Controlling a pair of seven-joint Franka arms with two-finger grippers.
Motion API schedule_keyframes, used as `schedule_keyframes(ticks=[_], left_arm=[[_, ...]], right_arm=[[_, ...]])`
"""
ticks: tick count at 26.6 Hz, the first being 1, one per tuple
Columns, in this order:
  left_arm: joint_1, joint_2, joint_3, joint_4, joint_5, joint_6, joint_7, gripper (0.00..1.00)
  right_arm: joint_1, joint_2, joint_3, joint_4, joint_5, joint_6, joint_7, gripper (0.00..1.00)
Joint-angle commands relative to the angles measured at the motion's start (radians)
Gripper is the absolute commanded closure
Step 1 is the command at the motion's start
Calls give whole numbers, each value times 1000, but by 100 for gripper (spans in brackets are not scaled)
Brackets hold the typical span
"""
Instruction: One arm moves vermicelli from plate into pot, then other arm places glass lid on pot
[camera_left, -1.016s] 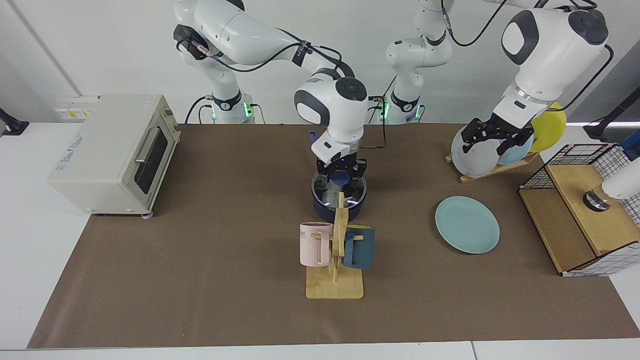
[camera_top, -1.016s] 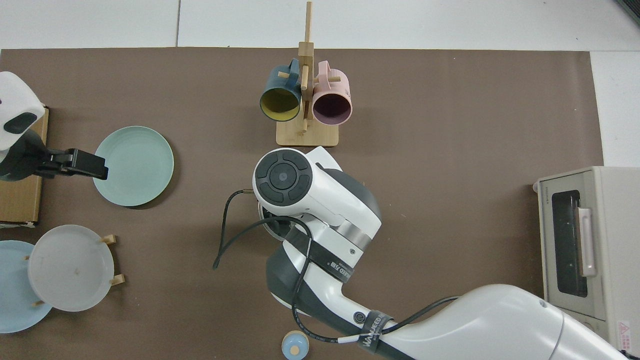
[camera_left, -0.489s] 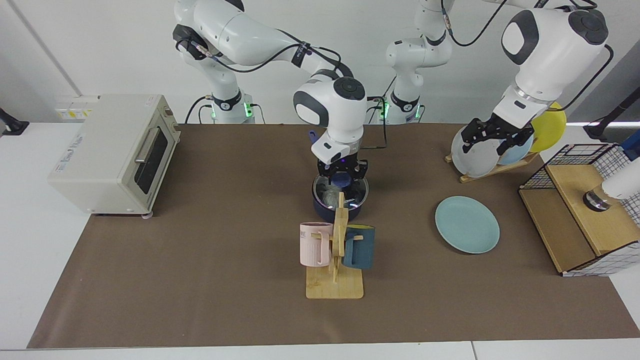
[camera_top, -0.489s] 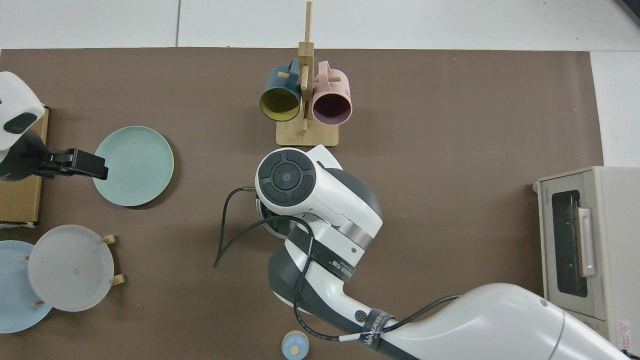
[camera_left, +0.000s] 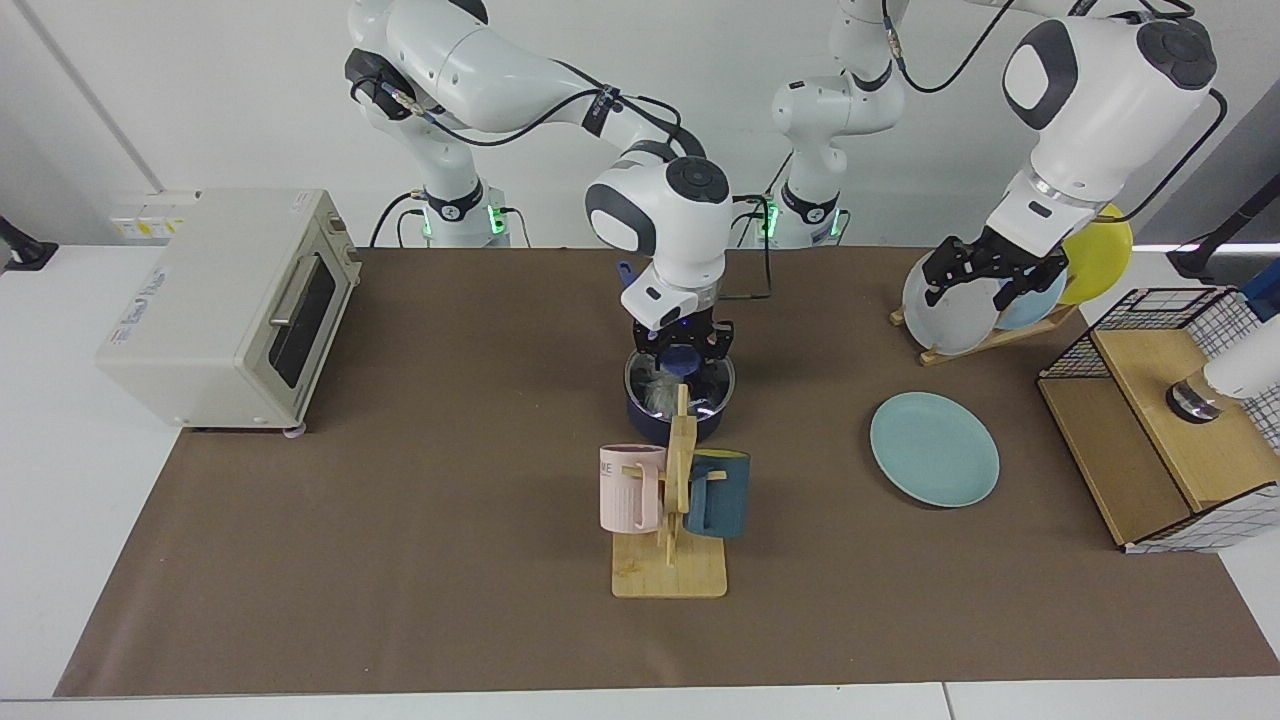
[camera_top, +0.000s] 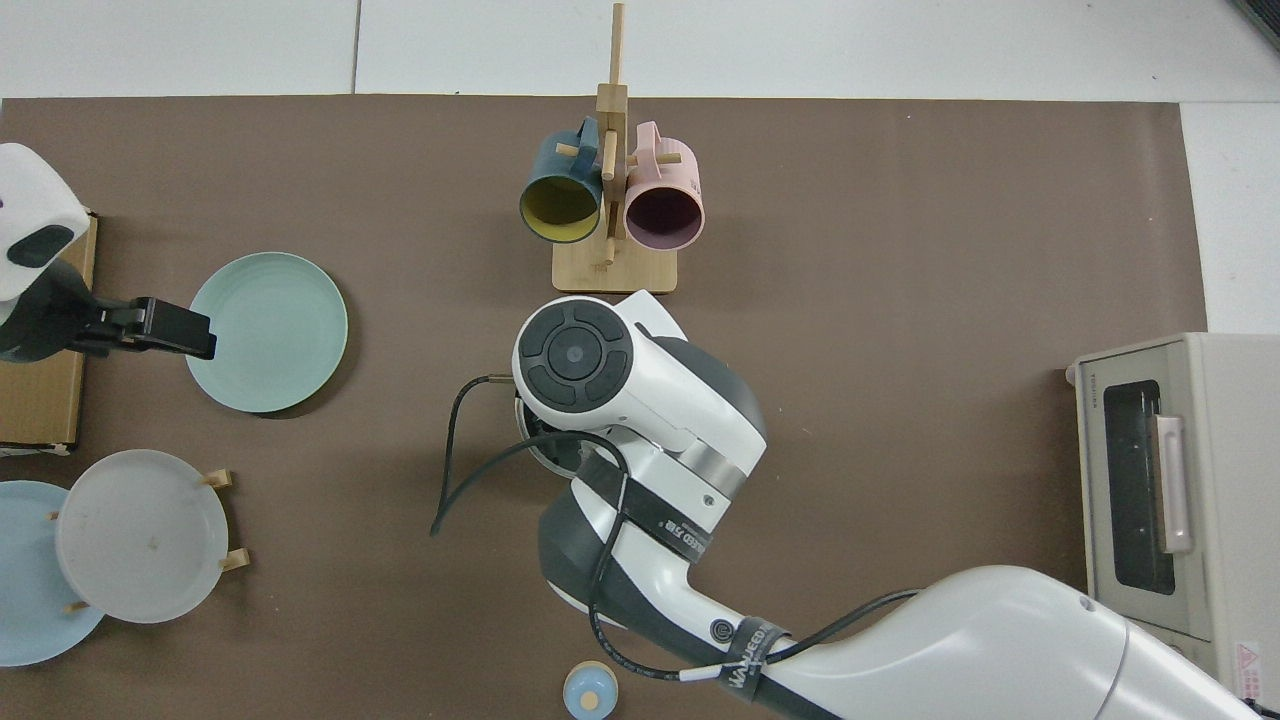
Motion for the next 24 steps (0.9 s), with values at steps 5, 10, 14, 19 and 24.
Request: schedule_keyframes(ticks=[5,10,14,19,24], left_arm=[[-10,-14,7,-7,8,1,-10,0],[-10,-14,7,-7,6,1,-10,0],[-10,-14,7,-7,6,2,-10,0],[-10,-14,7,-7,8,1,-10,0],[-9,-14,7,-7,8,1,-10,0]], right_arm=[[-21,-6,20,-17,-22,23,19,22],[-19,-6,21,-17,-22,23,19,14],[-15,-6,20,-10,-23,12,20,13],[-15,-18,20,2,-20,-21,22,7],[8,-55,20,55,-8,-103,22,2]])
